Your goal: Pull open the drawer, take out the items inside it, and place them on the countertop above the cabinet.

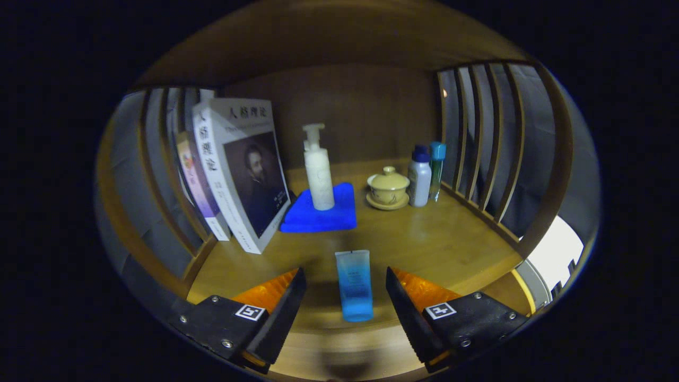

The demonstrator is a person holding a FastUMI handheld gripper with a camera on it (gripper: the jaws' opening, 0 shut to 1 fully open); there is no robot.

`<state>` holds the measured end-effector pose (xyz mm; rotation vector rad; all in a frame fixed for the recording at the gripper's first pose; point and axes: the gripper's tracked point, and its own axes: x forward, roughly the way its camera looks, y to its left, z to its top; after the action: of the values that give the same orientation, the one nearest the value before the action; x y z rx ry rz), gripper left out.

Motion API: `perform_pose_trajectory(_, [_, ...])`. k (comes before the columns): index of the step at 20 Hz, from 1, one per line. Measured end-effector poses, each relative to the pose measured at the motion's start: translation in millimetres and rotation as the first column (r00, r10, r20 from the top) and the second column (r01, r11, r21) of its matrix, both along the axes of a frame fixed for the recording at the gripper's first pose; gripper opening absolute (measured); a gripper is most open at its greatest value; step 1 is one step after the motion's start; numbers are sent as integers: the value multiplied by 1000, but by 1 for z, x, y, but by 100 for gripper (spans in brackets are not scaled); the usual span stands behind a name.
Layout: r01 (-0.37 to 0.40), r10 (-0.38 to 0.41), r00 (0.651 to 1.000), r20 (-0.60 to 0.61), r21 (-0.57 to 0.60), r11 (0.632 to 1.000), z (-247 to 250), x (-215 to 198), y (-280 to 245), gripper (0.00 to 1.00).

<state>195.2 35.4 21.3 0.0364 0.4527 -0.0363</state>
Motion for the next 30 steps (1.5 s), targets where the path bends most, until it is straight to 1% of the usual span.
perform_pose_trajectory(2, [-13, 15, 999, 48, -35, 999, 13, -17, -1, 94])
perform_pose_trajectory(6, [-61, 63, 987, 150, -15, 998, 32, -49, 10, 94])
perform_pose_trajectory(12, [-94, 93, 974, 205, -9, 996, 24, -92, 12, 94])
perform_pose_trajectory(15, [-87, 89, 969, 229, -20, 996, 19, -112, 9, 94])
perform_pose_trajectory(17, [-90, 94, 958, 271, -24, 996, 21, -121, 9, 93])
perform_pose_trajectory(20, [-77, 83, 951, 298, -31, 997, 14, -136, 7, 93])
perform_pose_trajectory(26, [-87, 114, 927, 356, -93, 992, -13, -167, 7, 94])
perform_pose_trajectory(30, [-82, 103, 923, 370, -73, 994, -31, -181, 6, 94])
